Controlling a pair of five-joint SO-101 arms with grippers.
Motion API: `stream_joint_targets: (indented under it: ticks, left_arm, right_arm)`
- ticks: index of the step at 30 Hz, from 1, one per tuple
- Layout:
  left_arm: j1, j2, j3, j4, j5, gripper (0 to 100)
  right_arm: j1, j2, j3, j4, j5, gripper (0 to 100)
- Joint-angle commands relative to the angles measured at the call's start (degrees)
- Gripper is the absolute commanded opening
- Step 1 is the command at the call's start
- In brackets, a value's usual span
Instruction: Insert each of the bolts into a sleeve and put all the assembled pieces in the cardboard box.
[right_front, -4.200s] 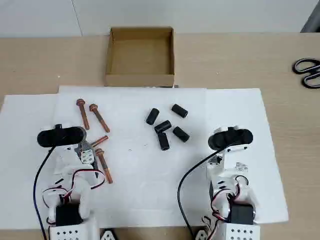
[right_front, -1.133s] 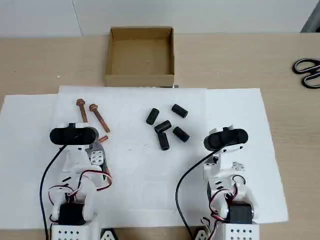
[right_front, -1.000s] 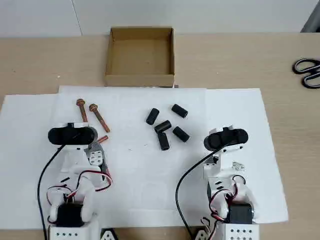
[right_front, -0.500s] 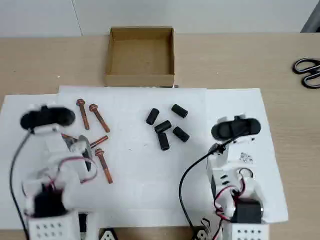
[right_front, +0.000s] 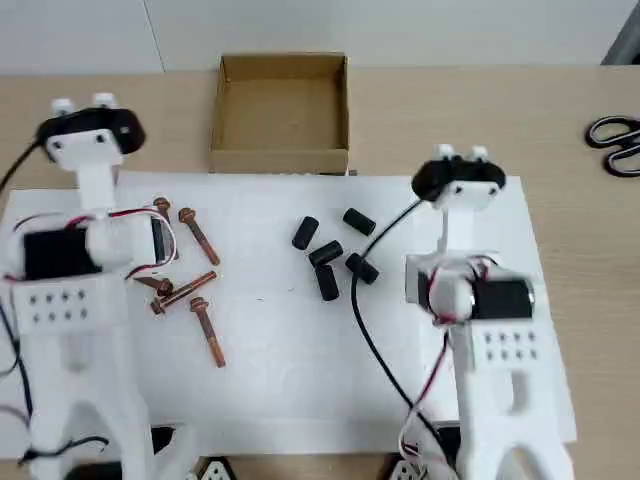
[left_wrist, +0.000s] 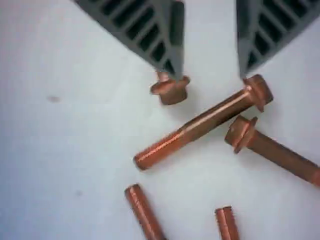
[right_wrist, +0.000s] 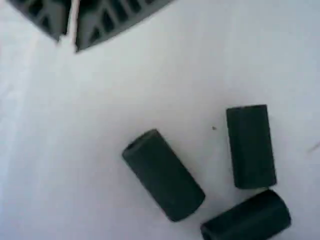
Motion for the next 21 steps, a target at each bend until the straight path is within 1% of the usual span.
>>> stream_joint_targets:
  ticks: [1,3,5,8,10,11,14,21]
  left_arm:
    - [-0.3,4.6,-2.5,0.5,-6.1,7]
    - [-1.1,7.4,-2.5,0.6,-6.1,7]
    - [-2.4,10.0,-2.6,0.3,-6.1,7]
    - [-5.1,12.9,-2.8,-1.6,-6.2,7]
    - [-6.8,14.2,-2.8,-3.2,-6.4,7]
    - [-7.5,14.5,-2.8,-3.8,-6.4,7]
    - [-8.4,15.1,-2.8,-4.7,-7.1,7]
    - [-8.4,15.1,-2.3,-5.0,-7.3,7]
  right_arm:
    - [-0.2,9.9,-6.2,1.3,9.3,0.4]
    - [-0.2,15.1,-9.3,2.7,17.8,0.5]
    - [-0.2,19.5,-13.1,4.4,23.2,1.3]
    - [-0.5,24.2,-18.5,6.2,24.4,10.5]
    - [-1.7,26.3,-21.3,6.8,26.5,18.0]
    - [-2.5,27.2,-22.2,7.0,27.4,20.1]
    - [-5.8,28.8,-23.5,6.5,29.5,20.9]
    - [-16.0,29.8,-23.6,6.4,29.6,20.9]
